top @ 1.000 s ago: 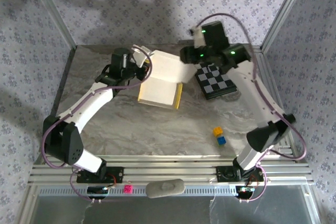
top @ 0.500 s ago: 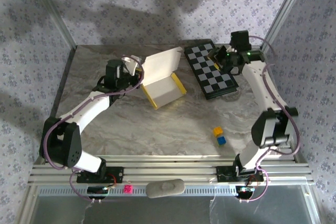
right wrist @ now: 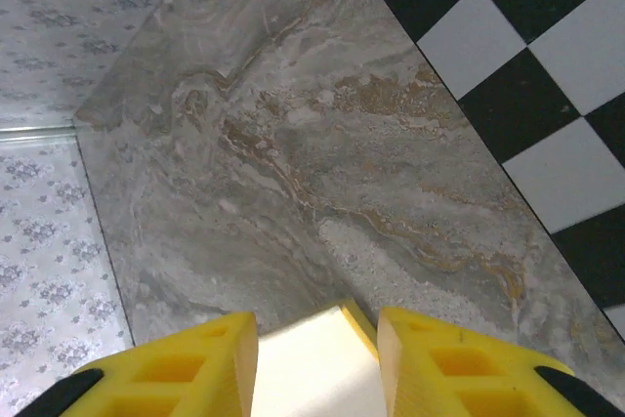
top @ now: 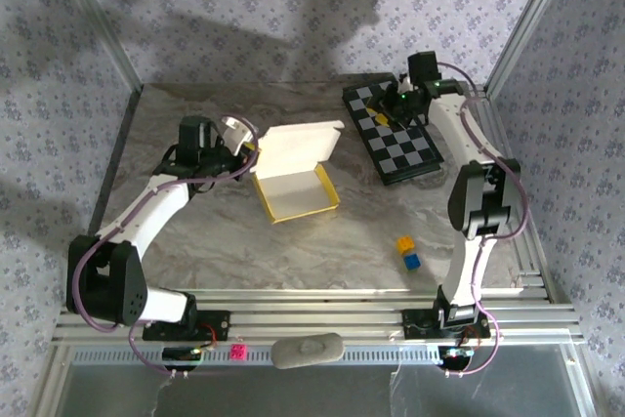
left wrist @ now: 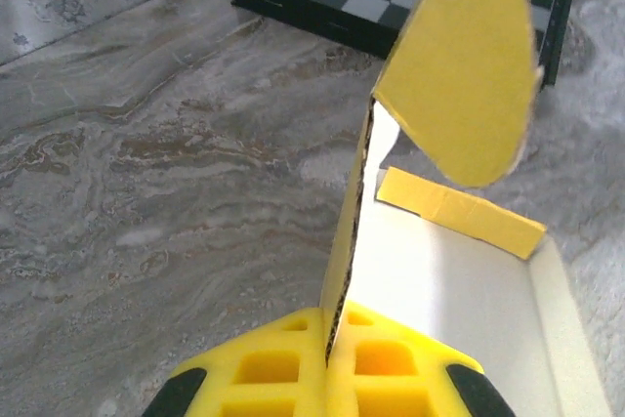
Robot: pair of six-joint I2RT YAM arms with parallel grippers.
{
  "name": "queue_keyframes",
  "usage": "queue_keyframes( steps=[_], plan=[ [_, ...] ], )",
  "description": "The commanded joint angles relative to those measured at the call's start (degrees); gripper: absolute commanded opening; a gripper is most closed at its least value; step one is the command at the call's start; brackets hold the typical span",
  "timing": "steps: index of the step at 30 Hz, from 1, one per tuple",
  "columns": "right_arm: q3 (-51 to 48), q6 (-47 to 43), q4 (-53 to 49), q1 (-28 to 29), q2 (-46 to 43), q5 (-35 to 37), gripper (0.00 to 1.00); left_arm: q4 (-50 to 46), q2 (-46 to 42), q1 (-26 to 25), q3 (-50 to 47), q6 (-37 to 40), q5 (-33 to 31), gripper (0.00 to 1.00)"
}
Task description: Fold the paper box
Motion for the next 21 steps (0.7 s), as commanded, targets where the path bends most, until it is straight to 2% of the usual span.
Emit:
queue_keyframes(
  steps=[1,4,11,18,21],
  plan=[
    [3.32,3.5,-3.83,1.33,3.39,-1.72,0.39,0.03,1.41,0.61,-0.01,5.95,-0.87,0.0],
    [6.46,8.66,-5.26,2.26,6.18,-0.89,0.41,3.6,2.57,0.69,-1.41,6.52,-2.76,0.0],
    [12.39,18.6,-7.67,4.49,12.44,-1.77,0.44,10.07,4.94,0.77,-3.2,9.43,-1.58,0.0],
    [12.17,23.55,-6.81,7.93,13.93,-3.81,0.44,13.46,7.86,0.77,-2.67,6.58,-2.87,0.0],
    [10.85,24.91,-5.63,9.05,12.96,-4.56,0.44,13.98,8.5,0.69,-2.23,5.18,-5.89,0.0]
  ],
)
